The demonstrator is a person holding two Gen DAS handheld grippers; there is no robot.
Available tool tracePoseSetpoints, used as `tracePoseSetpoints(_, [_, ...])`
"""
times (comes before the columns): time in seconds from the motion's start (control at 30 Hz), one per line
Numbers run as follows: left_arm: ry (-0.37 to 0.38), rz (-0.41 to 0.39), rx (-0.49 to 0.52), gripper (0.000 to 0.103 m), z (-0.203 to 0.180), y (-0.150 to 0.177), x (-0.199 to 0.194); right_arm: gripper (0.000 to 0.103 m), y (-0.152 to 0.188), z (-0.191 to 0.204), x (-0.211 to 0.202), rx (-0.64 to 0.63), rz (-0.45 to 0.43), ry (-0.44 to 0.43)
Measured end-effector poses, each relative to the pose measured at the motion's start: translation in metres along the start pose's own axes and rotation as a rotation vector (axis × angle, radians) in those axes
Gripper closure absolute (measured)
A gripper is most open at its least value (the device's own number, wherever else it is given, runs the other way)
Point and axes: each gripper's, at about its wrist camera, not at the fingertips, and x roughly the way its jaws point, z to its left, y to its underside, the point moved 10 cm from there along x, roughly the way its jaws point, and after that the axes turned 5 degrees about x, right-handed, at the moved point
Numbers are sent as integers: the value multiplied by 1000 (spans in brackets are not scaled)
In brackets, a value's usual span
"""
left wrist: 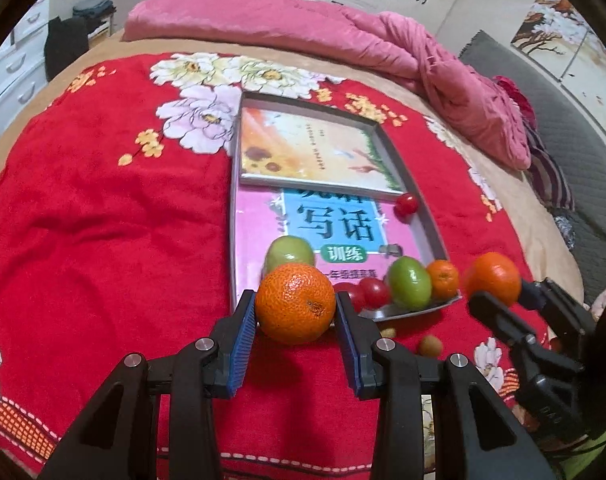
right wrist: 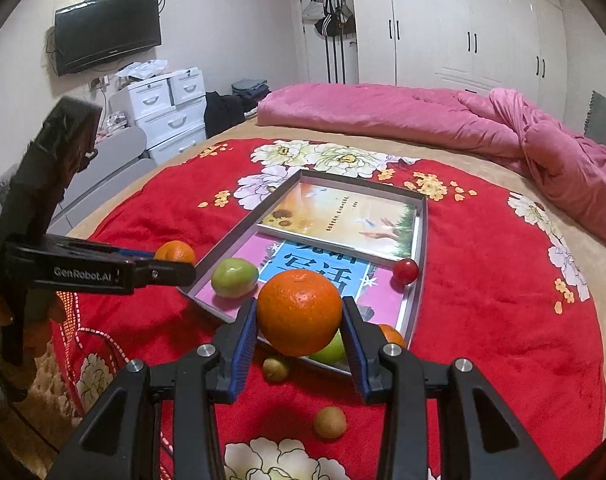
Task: Organize fruits
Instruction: 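Lift and carry both oranges over the tray, then lower both oranges into the tray and open both tools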
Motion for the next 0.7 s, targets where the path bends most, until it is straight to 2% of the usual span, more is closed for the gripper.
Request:
tracePoseSetpoints(0.47, [-55,2,16,63,10,-3,16,62,-13,-9,8,17,-12,18])
tracePoseSetpoints(0.7, [-54,13,14,63,12,-2,22,62,-8,-5,22,7,19,16])
